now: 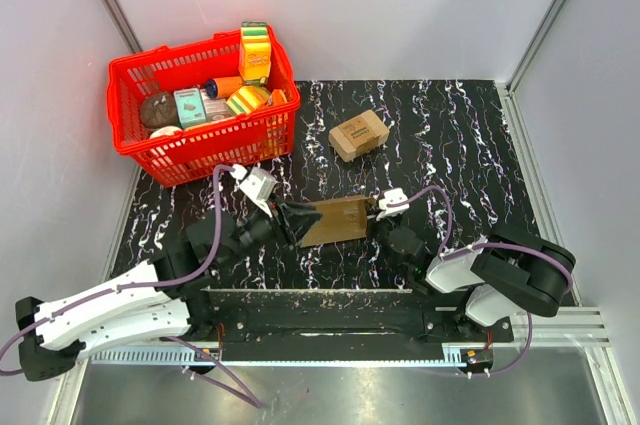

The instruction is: Fold the paper box

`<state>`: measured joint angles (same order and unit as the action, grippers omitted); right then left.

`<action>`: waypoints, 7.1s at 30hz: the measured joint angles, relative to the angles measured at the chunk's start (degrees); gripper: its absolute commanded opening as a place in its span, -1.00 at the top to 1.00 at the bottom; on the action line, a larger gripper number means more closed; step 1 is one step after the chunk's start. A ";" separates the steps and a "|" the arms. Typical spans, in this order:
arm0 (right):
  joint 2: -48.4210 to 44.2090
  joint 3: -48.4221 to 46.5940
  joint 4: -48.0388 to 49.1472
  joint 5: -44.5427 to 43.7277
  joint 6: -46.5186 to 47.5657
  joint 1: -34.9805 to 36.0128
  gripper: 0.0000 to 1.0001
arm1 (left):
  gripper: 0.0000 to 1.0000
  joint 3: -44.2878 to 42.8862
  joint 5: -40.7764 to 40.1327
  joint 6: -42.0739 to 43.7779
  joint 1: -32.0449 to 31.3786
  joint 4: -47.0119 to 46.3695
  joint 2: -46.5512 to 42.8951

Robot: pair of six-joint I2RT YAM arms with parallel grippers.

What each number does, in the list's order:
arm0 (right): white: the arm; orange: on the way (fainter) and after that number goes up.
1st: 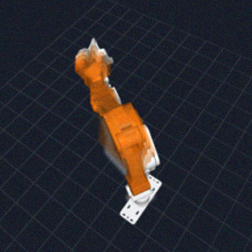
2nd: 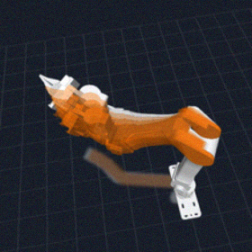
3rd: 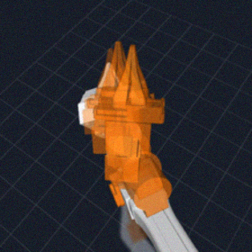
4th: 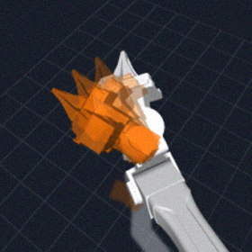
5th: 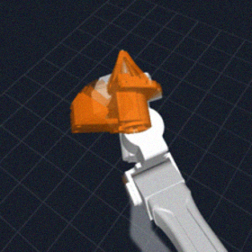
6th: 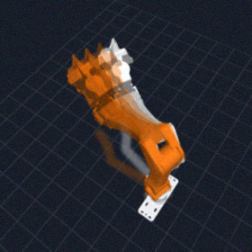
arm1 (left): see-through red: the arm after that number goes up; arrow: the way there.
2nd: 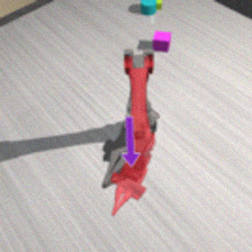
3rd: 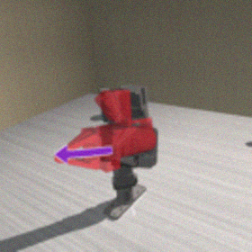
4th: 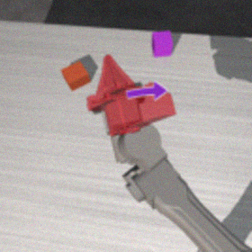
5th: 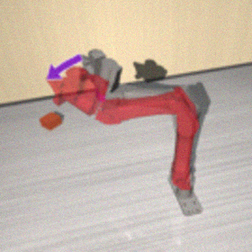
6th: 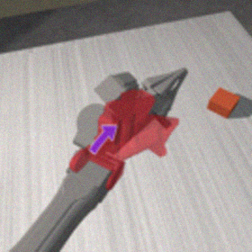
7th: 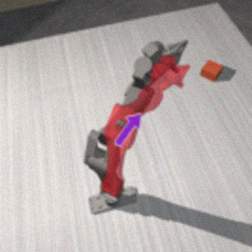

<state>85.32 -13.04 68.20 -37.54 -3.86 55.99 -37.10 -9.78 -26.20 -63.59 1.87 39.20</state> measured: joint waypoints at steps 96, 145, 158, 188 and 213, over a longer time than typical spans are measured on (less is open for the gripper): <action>-47.54 -5.20 -65.81 -2.43 -23.47 0.66 -0.14 | 1.00 2.36 21.33 5.95 13.92 -14.01 40.11; -9.16 -28.39 -74.97 31.36 -13.60 -22.36 0.72 | 1.00 14.40 -8.50 -21.97 8.04 17.42 11.80; 1.01 -29.94 -74.99 38.73 -9.81 -22.51 0.86 | 1.00 10.45 -11.08 -23.34 7.13 15.39 27.58; 1.42 -30.01 -78.44 37.75 -13.94 -23.21 0.76 | 1.00 -9.35 -8.74 -4.44 19.58 7.52 50.40; -18.01 -24.92 -77.37 35.50 -20.83 -32.41 -0.11 | -0.22 9.18 1.38 -0.42 28.26 -0.81 24.17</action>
<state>67.31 -37.95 -9.17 -2.04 -24.69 23.57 -27.92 -8.40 -26.61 -35.33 1.06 63.37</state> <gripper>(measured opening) 0.549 0.597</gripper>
